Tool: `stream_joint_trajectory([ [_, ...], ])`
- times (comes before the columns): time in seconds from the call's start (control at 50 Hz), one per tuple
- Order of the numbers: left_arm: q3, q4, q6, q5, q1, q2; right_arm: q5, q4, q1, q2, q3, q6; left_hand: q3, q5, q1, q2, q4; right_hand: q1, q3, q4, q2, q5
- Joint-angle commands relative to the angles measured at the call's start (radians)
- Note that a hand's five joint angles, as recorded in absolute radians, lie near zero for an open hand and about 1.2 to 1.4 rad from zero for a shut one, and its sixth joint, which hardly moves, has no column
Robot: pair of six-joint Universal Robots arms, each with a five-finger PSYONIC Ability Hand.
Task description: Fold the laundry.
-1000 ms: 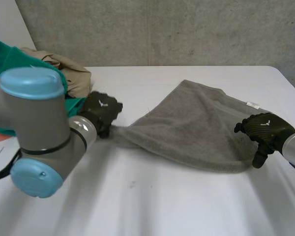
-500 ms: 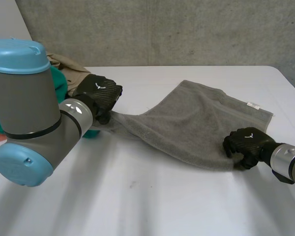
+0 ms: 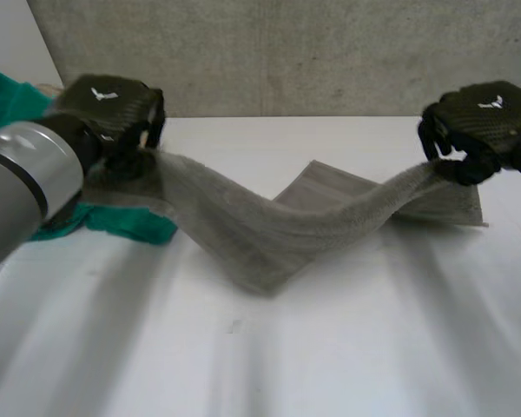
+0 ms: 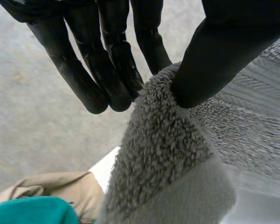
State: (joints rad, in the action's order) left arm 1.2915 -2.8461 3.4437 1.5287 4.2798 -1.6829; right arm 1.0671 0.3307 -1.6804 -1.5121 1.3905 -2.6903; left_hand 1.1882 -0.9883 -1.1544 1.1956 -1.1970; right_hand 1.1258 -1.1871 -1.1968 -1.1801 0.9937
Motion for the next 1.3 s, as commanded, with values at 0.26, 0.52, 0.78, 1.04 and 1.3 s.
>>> stream_joint_trajectory([
  [0.26,-0.568,-0.010,0.041,0.136,0.069,-0.726,0.448,-0.085,-0.350,0.643,-0.416,0.073,0.208,-0.233,-0.242,0.201,-0.199,0.270,-0.209,-0.199,-0.216,0.228],
  [0.52,-0.618,0.060,0.091,0.168,-0.014,-0.697,0.585,-0.216,-0.420,0.725,-0.397,0.050,-1.014,0.988,0.980,-1.021,1.022,0.270,-0.209,-0.199,-0.216,0.228],
  [0.78,0.040,-0.148,0.098,0.126,-0.215,-0.399,0.542,-0.202,-0.394,0.645,-0.249,0.044,-0.535,0.509,0.501,-0.542,0.543,0.270,-0.209,-0.199,-0.216,0.228],
  [1.04,0.054,-0.246,0.155,0.200,-0.236,-0.523,0.488,-0.216,-0.375,0.602,-0.130,0.044,-0.537,0.512,0.504,-0.545,0.546,0.270,-0.209,-0.199,-0.216,0.228],
  [1.3,0.097,-0.225,0.135,0.202,-0.271,-0.505,0.476,-0.236,-0.369,0.598,-0.094,0.049,-0.681,0.656,0.647,-0.689,0.690,0.270,-0.209,-0.199,-0.216,0.228],
])
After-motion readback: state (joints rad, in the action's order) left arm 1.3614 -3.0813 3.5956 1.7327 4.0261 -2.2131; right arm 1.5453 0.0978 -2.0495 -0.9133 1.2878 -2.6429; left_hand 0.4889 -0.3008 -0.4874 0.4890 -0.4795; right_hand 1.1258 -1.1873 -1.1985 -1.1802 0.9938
